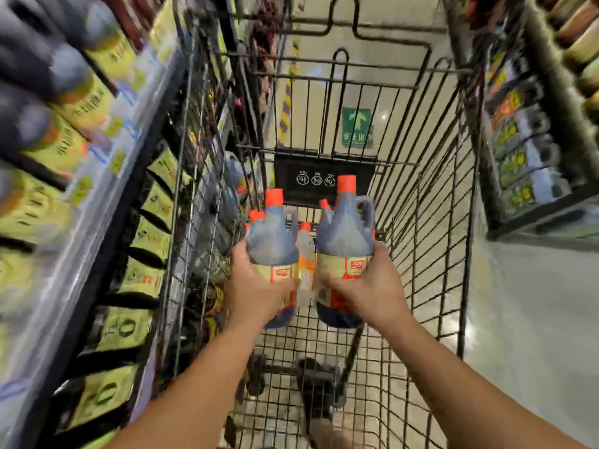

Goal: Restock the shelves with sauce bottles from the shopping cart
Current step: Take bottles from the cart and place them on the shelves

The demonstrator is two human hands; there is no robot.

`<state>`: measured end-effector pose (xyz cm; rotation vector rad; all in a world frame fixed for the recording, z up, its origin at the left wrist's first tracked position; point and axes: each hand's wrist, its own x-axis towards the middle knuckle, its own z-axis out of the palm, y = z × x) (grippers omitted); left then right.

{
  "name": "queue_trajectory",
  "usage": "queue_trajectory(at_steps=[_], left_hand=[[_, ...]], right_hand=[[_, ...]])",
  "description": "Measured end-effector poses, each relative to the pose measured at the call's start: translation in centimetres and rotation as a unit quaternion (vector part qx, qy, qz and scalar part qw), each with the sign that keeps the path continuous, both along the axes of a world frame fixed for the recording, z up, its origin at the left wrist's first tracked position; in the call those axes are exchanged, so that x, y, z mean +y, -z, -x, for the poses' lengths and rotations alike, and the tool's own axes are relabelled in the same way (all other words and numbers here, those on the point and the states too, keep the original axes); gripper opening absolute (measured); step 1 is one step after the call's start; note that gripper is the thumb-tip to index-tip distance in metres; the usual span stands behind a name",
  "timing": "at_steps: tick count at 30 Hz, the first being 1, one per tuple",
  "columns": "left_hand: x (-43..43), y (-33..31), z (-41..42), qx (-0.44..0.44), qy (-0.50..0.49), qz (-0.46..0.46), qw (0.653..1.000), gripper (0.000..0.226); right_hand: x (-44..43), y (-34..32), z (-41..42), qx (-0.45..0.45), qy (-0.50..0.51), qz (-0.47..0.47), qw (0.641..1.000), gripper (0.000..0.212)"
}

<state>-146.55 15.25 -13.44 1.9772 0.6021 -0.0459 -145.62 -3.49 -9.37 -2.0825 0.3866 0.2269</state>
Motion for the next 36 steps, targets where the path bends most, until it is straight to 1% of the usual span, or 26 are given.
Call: queue_trajectory(at_steps=[2, 4, 6, 9, 12, 14, 16, 17, 19, 21, 24, 26, 28, 30, 32, 34, 36], left_hand=[[0.2, -3.0, 0.9, -0.035, 0.002, 0.016, 0.999, 0.097], [0.3, -6.7, 1.8, -0.072, 0.001, 0.030, 0.997, 0.095], [0.4, -10.7, 2.9, -0.126, -0.004, 0.042, 0.991, 0.091], [0.9, -17.0, 5.5, -0.189, -0.017, 0.053, 0.980, 0.093], [2.3, -22.8, 8.6, -0.239, -0.030, 0.047, 0.969, 0.097], [3.6, -26.3, 10.6, -0.263, -0.040, 0.045, 0.963, 0.098], [5.1, -29.4, 12.7, -0.295, -0.057, 0.042, 0.953, 0.098], [5.9, -30.8, 13.7, -0.310, -0.067, 0.035, 0.948, 0.097], [7.2, -33.2, 15.7, -0.334, -0.086, 0.025, 0.938, 0.097], [8.5, -35.3, 17.6, -0.351, -0.109, 0.020, 0.930, 0.097], [10.4, -37.8, 20.0, -0.365, -0.142, 0.006, 0.920, 0.098], [11.6, -38.9, 21.5, -0.373, -0.166, 0.002, 0.913, 0.096], [12.8, -39.6, 23.0, -0.373, -0.193, -0.003, 0.908, 0.095], [14.0, -39.9, 24.3, -0.371, -0.227, -0.022, 0.900, 0.094], [15.3, -40.2, 25.4, -0.366, -0.258, -0.044, 0.893, 0.096], [16.8, -40.3, 26.3, -0.358, -0.289, -0.062, 0.886, 0.099], [18.2, -40.2, 27.2, -0.338, -0.321, -0.079, 0.881, 0.091]], right_hand=[[0.2, -2.8, 0.8, -0.050, 0.000, -0.007, 0.999, 0.060], [0.4, -5.9, 1.8, -0.099, 0.001, -0.021, 0.995, 0.063], [0.8, -9.3, 2.9, -0.134, -0.009, -0.023, 0.991, 0.064], [1.8, -14.3, 4.8, -0.187, -0.019, -0.030, 0.982, 0.060], [3.6, -19.5, 6.8, -0.233, -0.031, -0.043, 0.971, 0.069], [5.1, -23.1, 8.1, -0.266, -0.048, -0.059, 0.961, 0.069], [6.6, -26.5, 9.2, -0.308, -0.069, -0.079, 0.946, 0.059], [7.4, -28.0, 9.7, -0.326, -0.079, -0.084, 0.938, 0.059], [8.9, -30.8, 11.0, -0.357, -0.103, -0.091, 0.924, 0.068], [10.6, -33.0, 12.2, -0.376, -0.124, -0.099, 0.913, 0.068], [13.4, -35.2, 13.3, -0.392, -0.164, -0.127, 0.896, 0.057], [15.2, -36.2, 14.1, -0.397, -0.200, -0.141, 0.885, 0.054], [17.0, -36.8, 14.9, -0.398, -0.229, -0.154, 0.875, 0.058], [18.8, -36.7, 15.3, -0.406, -0.265, -0.159, 0.860, 0.057], [20.7, -36.7, 15.8, -0.388, -0.298, -0.159, 0.857, 0.064], [22.6, -36.8, 16.0, -0.393, -0.327, -0.169, 0.843, 0.067], [24.5, -36.8, 16.3, -0.395, -0.351, -0.173, 0.831, 0.070]])
